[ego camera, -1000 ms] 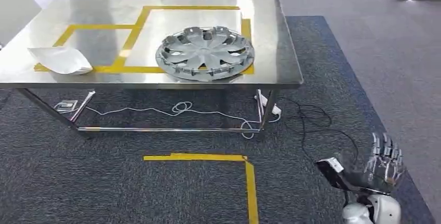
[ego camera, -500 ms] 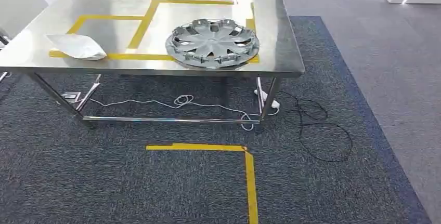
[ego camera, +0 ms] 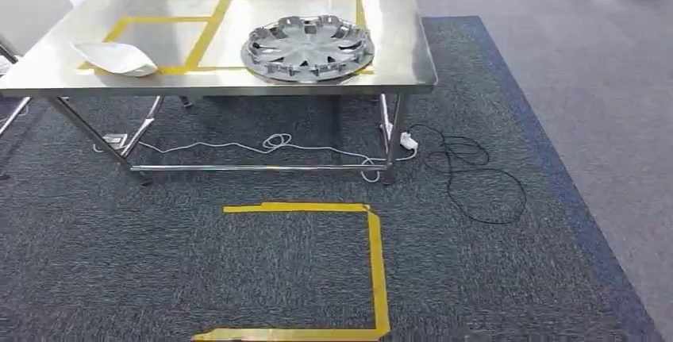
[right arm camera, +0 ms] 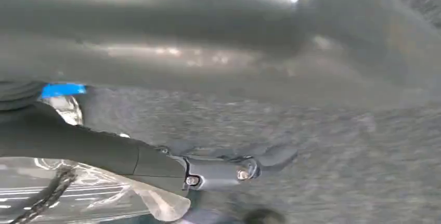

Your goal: Take the parts from the cabinet and place them on the table.

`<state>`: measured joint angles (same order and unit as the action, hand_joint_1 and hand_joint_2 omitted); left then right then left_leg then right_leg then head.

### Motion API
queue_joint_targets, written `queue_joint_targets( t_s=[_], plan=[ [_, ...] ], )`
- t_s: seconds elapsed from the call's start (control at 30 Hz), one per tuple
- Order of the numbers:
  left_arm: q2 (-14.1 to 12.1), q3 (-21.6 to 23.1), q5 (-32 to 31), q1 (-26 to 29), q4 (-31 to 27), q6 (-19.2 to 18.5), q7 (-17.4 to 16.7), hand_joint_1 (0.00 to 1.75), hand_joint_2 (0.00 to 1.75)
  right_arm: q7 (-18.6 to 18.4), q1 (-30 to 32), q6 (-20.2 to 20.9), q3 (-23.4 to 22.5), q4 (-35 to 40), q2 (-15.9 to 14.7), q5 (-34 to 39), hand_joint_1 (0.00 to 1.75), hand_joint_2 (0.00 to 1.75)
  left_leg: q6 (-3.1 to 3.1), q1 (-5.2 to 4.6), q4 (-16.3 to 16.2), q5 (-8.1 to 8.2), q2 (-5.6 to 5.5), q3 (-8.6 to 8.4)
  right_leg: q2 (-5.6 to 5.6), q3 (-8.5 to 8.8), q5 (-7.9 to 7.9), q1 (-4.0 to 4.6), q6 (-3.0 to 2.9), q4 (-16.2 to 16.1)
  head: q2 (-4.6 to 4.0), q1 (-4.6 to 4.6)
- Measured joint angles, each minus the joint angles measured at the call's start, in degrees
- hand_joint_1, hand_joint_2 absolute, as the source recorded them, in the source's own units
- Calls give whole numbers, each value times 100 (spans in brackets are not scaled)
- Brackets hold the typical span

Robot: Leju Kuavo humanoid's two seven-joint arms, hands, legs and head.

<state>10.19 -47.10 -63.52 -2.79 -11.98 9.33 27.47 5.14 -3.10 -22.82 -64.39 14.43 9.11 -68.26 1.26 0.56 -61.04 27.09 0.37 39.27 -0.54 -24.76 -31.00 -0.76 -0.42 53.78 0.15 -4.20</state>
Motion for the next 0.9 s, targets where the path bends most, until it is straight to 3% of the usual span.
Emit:
queue_joint_targets(
  t_s=[0.03,0.07,0.1,0.13,0.17,0.2,0.23,0.3,0.33,0.4,0.43,0.47,0.5,0.57,0.6,0.63,0.67,0.7,0.73,0.77,0.8,0.83,0.9],
  plan=[
    [0,0,0,3,2,0,-2,0,0,2,1,2,-9,-7,-4,-4,0,0,25,2,-434,368,0,63,0,-97,79,9,-5,17,0,0],
    [0,0,0,-3,2,0,-2,0,0,2,2,2,-11,-13,-4,-4,0,0,41,2,-920,632,0,120,-4,-206,154,16,-4,37,0,0],
    [0,0,0,-10,2,0,-2,0,0,2,0,2,-11,-22,-4,-7,0,0,47,1,-1310,693,-1,132,-10,-310,222,22,-1,74,0,-2],
    [0,0,0,-12,2,0,-2,0,0,0,-3,2,-13,-31,-4,-13,0,0,44,1,-1477,563,-1,77,-20,-403,281,24,1,126,0,0],
    [0,0,0,-13,2,-2,-2,0,0,-15,-4,9,-13,-42,-4,-26,0,0,33,1,-1435,331,-2,-72,-22,-528,342,26,8,185,0,0],
    [0,0,0,-13,2,-2,-7,0,0,-55,-4,24,-13,-46,-4,-48,0,0,8,-1,-1161,121,-7,-328,-21,-660,391,28,22,243,0,0],
    [0,0,0,-15,2,-2,-20,0,0,-105,-3,42,-11,-57,-4,-70,0,0,-34,-6,-633,49,-14,-735,-15,-774,440,29,37,298,0,0],
    [2,0,-9,-29,2,2,-44,0,0,-162,-3,59,-11,-77,-4,-96,0,0,-127,-38,468,402,-47,-1462,-7,-875,518,56,92,373,0,-2],
    [6,0,-9,-41,2,9,-48,0,0,-173,0,66,-11,-87,-4,-103,0,0,-145,-46,591,465,-45,-1490,-16,-901,579,50,127,366,0,-11],
    [11,0,-9,-43,4,9,-70,0,0,-190,-5,72,-11,-94,-4,-98,0,0,-212,-83,559,373,-45,-1404,-19,-925,710,18,217,317,0,-9],
    [13,0,-9,-24,7,9,-79,0,0,-190,12,72,-15,-98,-4,-72,0,0,-269,-55,618,272,-27,-1326,-6,-967,714,15,266,320,0,-4],
    [17,0,-9,-31,7,9,-85,0,0,-186,15,72,-22,-98,-7,-59,0,0,-311,-44,620,198,14,-1255,16,-1020,494,2,283,414,0,-4],
    [20,0,-9,-31,7,9,-85,0,0,-179,18,74,-24,-98,-7,-46,0,0,-367,-47,619,128,14,-1159,28,-1124,109,7,299,677,0,-37],
    [22,0,-7,-30,7,9,-83,0,0,-155,14,77,-33,-98,-7,-26,0,0,-379,-63,615,-34,20,-950,40,-1364,-569,7,329,1551,0,-33],
    [24,0,-7,-30,7,11,-83,0,0,-142,10,85,-41,-101,-7,-13,0,0,-377,-71,603,-116,28,-843,39,-1412,-663,6,336,1918,0,-38],
    [26,0,-7,-30,7,13,-79,0,0,-135,9,98,-50,-103,-5,-9,0,0,-372,-74,593,-196,37,-725,39,-1388,-557,6,341,2128,0,-31],
    [28,0,-7,-29,7,13,-79,0,0,-127,11,100,-57,-105,-7,2,0,0,-359,-76,577,-278,38,-615,38,-1267,-297,6,342,2133,0,-35],
    [30,-2,-2,-28,7,26,-76,0,0,-109,11,101,-61,-105,-7,7,0,0,-343,-75,554,-353,39,-496,38,-1043,9,7,338,1939,0,-33],
    [37,-2,4,-29,7,30,-68,0,0,-94,7,103,-63,-105,-7,24,0,0,-322,-72,519,-422,39,-382,38,-706,199,5,329,1540,0,-35],
    [39,-2,9,-43,7,31,-61,0,0,-83,-4,105,-63,-105,-7,33,0,0,-297,-75,464,-482,34,-329,40,-263,131,2,317,955,0,-37],
    [39,-2,9,-43,7,33,-61,0,0,-79,-23,105,-65,-105,-7,39,0,0,-268,-105,423,-510,26,-260,37,219,-143,21,300,316,0,-57],
    [46,-2,9,-41,7,35,-52,0,0,-68,-47,107,-65,-105,-7,44,0,0,-232,-115,394,-554,31,-229,50,333,-334,15,235,-58,2,-50],
    [44,-2,17,-51,7,89,-46,0,0,-48,-40,116,-74,-107,-7,85,0,0,-157,-88,443,-670,40,-223,54,237,-309,50,143,18,0,-57]
  ],
)
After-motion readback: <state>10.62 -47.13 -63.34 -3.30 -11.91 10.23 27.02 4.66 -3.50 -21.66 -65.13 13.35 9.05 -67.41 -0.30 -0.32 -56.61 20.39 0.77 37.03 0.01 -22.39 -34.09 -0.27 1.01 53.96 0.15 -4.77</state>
